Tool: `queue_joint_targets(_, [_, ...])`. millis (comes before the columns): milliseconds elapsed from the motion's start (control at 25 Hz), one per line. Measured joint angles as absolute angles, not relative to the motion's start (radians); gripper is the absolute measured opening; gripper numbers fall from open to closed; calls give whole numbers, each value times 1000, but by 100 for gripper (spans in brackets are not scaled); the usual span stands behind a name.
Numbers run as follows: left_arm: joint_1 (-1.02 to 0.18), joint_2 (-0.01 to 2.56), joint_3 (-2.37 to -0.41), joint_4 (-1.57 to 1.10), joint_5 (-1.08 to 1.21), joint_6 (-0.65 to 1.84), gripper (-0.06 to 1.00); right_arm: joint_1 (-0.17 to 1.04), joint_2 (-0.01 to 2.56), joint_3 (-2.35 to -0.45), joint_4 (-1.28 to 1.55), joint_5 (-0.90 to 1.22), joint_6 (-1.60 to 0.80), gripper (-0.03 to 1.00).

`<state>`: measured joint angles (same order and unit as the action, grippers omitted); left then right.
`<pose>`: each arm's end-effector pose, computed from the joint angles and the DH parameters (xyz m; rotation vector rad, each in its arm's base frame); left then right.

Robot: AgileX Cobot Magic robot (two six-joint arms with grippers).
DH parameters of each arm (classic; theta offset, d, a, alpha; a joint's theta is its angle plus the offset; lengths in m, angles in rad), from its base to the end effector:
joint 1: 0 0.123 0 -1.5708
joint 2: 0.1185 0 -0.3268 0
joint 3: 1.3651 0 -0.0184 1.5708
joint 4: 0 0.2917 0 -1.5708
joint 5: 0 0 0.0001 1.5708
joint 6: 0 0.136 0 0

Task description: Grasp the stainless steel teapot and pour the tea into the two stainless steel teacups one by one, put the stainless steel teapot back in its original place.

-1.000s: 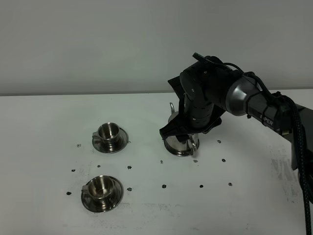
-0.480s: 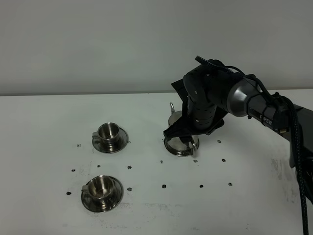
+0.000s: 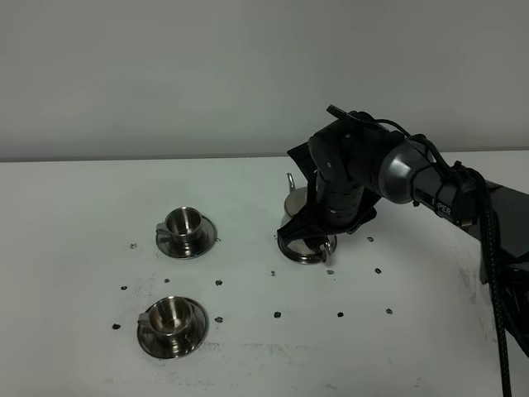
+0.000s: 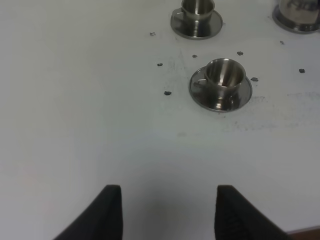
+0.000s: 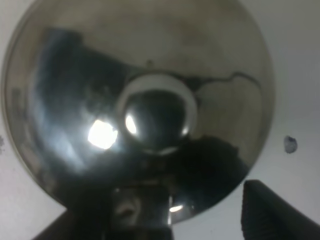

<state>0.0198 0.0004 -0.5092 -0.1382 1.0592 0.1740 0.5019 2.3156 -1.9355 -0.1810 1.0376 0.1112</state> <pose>0.0279 -0.0158 0.2808 0.1630 2.0200 -0.0428 0.5061 0.2537 0.1385 -0.6578 2.7838 -0.1240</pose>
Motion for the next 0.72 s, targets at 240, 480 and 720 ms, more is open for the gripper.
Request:
queue_joint_targets(240, [20, 0, -509, -138, 1059, 174, 48, 501, 2317, -1935, -179, 1029, 102, 55])
queue_joint_targets(480, [20, 0, -509, -138, 1059, 174, 48, 497, 2338, -1935, -179, 1020, 101, 51])
queue_joint_targets(720, [20, 0, -509, -138, 1059, 174, 48, 496, 2345, -1935, -178, 1006, 66, 29])
